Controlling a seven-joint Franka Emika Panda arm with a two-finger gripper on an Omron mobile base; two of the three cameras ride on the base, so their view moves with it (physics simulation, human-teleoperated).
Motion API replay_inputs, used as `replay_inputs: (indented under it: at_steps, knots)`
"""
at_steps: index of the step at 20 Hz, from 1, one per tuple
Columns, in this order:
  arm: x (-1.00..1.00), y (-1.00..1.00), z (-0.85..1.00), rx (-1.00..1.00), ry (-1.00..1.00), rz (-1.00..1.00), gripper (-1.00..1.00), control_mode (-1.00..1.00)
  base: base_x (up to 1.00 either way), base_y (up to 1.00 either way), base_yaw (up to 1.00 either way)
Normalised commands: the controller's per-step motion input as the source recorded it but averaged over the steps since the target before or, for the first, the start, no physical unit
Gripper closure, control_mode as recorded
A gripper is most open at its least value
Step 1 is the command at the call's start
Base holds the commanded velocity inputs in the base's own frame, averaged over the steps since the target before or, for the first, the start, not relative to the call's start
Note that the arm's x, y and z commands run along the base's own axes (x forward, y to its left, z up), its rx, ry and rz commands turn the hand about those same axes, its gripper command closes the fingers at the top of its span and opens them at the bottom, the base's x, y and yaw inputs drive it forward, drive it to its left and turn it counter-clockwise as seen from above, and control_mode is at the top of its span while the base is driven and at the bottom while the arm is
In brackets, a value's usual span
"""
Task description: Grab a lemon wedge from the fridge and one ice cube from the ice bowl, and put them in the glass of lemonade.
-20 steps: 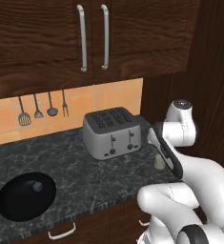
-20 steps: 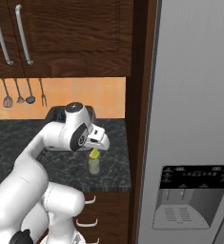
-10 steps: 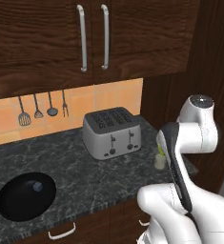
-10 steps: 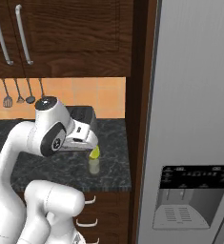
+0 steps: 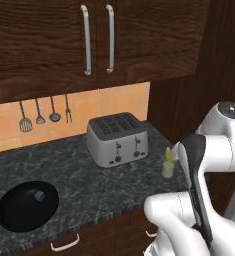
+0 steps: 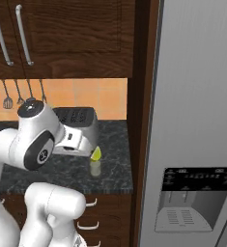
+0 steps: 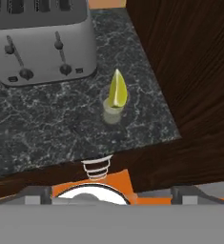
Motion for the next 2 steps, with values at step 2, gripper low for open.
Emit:
replay_inputs:
  at_steps: [2]
  knots:
    - [-0.35, 0.29, 0.56, 0.05, -0.04, 0.11, -1.00, -1.00, 0.00, 0.00, 0.00]
